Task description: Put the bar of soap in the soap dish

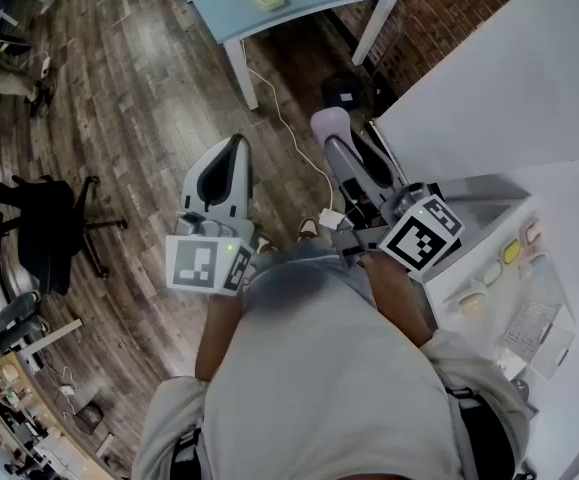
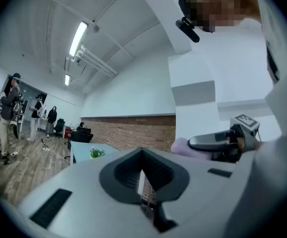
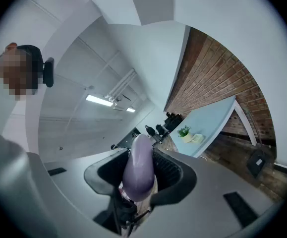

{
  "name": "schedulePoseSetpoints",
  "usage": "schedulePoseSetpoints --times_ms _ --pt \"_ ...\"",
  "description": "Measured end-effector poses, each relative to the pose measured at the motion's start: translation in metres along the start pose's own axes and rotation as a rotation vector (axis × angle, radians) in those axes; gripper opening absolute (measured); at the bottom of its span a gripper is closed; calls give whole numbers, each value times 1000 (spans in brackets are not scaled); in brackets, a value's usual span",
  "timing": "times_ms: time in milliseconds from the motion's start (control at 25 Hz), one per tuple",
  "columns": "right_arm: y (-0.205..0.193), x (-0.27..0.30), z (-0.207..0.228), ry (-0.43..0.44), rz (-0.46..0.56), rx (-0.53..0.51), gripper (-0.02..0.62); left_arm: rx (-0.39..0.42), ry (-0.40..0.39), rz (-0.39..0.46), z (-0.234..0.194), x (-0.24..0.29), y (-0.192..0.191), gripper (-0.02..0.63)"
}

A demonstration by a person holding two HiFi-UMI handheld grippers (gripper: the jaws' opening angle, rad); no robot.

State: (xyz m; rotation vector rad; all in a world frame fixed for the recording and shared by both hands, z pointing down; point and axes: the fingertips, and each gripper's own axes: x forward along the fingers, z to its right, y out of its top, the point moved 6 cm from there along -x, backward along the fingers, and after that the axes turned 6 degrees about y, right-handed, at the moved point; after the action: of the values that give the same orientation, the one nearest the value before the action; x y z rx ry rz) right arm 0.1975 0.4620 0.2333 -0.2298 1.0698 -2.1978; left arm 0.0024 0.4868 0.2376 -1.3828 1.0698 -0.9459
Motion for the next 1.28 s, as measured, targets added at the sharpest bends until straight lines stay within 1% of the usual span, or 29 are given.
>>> schedulePoseSetpoints --times_ms 240,440,640,920,1040,1280 --pt "-3 2 -4 5 -18 -16 161 -9 2 -9 9 2 -2 2" --pt "-3 3 -3 7 -19 -16 161 -3 -2 -15 11 5 -3 2" --pt "-1 3 -1 -14 -25 -51 161 9 -7 -18 15 9 -4 2" --pt "2 -2 7 -12 -28 -49 161 20 -7 -24 25 15 -6 2" --pt "5 -9 13 2 -29 -37 161 28 -12 -23 36 20 -7 2" --pt "12 -16 20 41 -23 21 160 39 -8 -35 50 25 -8 2"
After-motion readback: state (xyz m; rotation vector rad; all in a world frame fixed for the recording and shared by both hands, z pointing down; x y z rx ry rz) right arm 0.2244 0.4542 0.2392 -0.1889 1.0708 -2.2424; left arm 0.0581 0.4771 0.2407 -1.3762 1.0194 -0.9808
